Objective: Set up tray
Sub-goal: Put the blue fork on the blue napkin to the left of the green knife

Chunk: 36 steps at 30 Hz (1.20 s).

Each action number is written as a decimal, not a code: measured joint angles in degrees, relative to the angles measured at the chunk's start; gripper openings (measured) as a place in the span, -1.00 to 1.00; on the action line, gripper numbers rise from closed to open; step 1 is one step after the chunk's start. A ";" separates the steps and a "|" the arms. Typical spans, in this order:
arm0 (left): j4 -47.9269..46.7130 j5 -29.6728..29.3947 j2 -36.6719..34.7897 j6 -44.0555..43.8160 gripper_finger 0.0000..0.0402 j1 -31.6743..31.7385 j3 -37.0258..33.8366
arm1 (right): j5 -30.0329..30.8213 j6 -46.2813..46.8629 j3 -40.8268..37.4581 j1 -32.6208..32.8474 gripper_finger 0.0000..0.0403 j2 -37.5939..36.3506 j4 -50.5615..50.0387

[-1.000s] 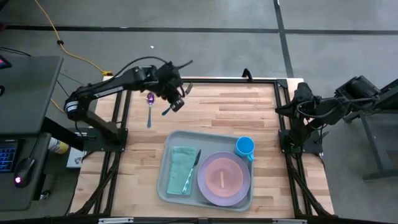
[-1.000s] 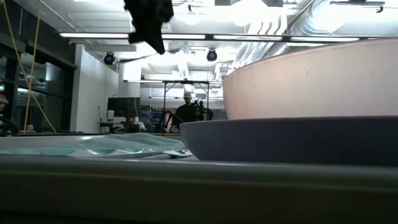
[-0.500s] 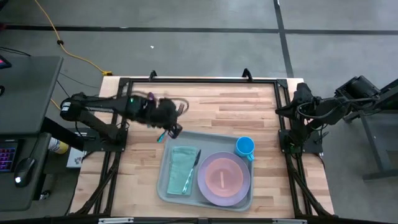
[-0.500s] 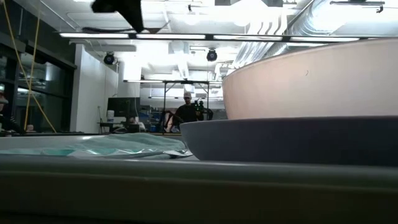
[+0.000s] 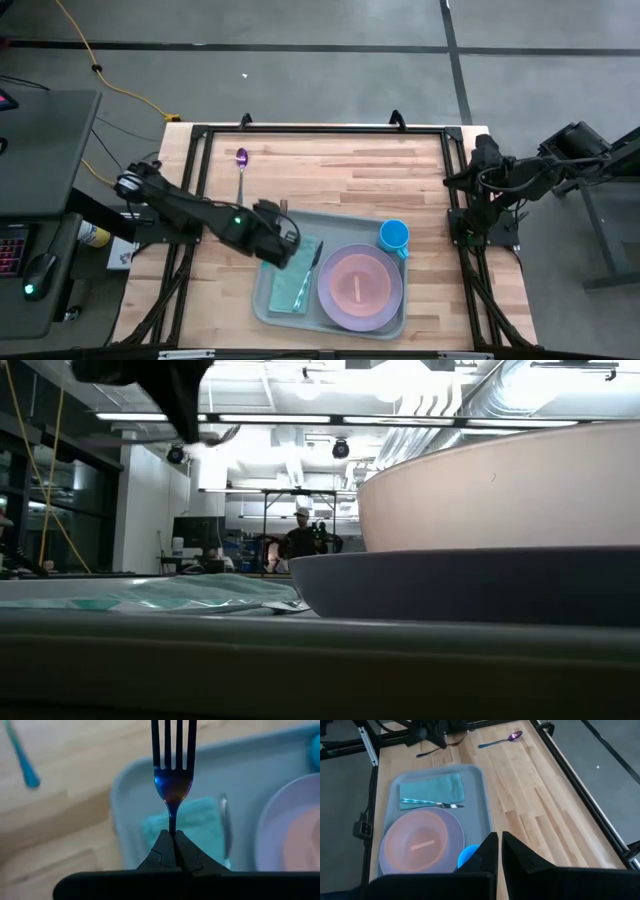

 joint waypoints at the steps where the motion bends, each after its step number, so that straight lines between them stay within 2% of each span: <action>1: 0.74 0.55 1.21 -0.27 -0.94 -0.12 0.01 | -0.22 -0.06 0.00 0.00 -1.00 0.00 0.00; 7: 8.59 2.34 6.95 -2.40 -0.94 -0.26 0.11 | -1.42 -0.96 -0.02 0.00 -1.00 0.02 -0.01; 19: 16.62 7.98 15.31 -4.16 -0.94 -0.28 0.09 | -3.53 -1.14 -0.02 0.02 -1.00 0.04 0.00; 27: 18.10 11.30 17.50 -5.86 -0.94 -1.90 0.35 | -4.05 -1.25 -0.02 0.02 -1.00 0.03 0.02; 36: 15.21 13.55 17.68 -6.25 -0.94 -3.04 0.13 | -4.22 -1.10 -0.02 0.02 -1.00 0.04 0.00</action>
